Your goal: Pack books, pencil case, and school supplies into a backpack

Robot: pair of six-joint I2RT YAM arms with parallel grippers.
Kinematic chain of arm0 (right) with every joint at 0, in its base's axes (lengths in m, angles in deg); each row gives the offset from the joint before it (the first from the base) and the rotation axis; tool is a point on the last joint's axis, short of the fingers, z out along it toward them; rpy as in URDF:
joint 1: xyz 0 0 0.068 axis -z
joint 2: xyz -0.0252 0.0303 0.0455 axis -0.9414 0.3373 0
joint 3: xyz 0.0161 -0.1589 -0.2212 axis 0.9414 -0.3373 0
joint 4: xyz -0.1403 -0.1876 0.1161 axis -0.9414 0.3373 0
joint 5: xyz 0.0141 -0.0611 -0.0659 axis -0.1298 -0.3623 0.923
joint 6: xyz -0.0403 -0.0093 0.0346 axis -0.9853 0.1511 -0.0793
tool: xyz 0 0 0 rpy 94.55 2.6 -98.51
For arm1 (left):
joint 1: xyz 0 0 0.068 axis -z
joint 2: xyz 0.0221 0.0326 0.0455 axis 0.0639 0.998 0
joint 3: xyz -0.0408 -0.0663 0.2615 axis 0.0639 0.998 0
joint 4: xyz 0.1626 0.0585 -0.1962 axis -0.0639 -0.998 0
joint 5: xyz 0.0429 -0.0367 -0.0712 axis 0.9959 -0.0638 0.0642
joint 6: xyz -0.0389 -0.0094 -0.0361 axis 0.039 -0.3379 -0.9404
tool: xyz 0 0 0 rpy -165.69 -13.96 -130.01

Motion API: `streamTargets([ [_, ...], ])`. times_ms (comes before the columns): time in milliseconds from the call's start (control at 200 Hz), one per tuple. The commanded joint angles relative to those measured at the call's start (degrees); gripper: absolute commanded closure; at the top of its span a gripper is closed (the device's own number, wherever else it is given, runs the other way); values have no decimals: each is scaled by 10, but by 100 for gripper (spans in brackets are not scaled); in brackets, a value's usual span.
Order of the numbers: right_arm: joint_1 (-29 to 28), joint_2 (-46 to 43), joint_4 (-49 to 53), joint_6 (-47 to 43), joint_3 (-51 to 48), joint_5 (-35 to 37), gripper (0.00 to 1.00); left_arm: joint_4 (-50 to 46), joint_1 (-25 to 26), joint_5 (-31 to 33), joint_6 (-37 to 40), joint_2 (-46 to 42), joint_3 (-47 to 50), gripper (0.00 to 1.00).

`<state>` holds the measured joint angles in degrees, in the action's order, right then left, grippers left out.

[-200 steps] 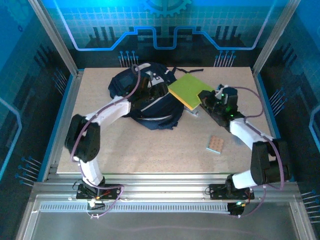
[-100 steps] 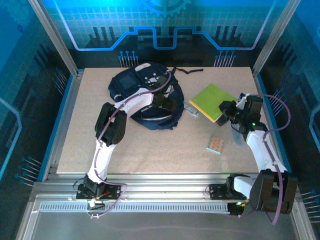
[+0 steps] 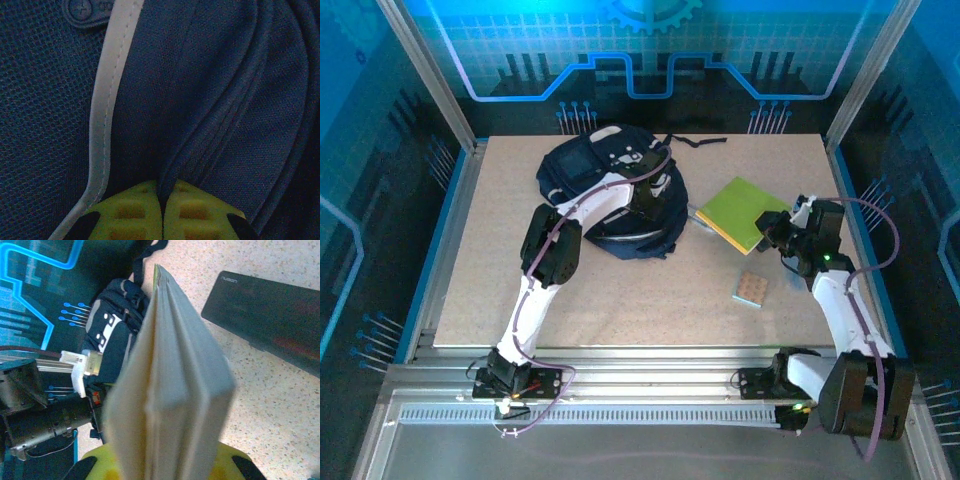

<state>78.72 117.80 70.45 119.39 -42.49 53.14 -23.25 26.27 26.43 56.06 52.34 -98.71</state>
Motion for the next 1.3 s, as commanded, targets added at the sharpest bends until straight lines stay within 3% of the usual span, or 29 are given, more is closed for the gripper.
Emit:
streamTargets([
  [0, -1, -23, -6, -13, 6, -13, 100, -53, -18, -12, -4, -31, -19, 100],
  [185, -45, -13, -25, 11, 2, -13, 100, -99, -53, -114, -39, -80, -112, 100],
  [470, -155, 45, -115, 77, 7, 37, 100, -138, -94, -191, -76, -76, -205, 100],
  [620, -229, 151, -255, 143, 28, 78, 100, -131, -97, -209, -90, -77, -206, 100],
  [940, -361, 441, -447, 199, 205, 176, 100, -88, -97, -243, -133, -90, -181, 100],
  [1181, -398, 645, -444, 246, 383, 199, 100, -9, -96, -275, -184, -129, -101, 100],
  [1291, -403, 670, -392, 261, 419, 215, 84, 20, -97, -268, -198, -143, -73, 100],
])
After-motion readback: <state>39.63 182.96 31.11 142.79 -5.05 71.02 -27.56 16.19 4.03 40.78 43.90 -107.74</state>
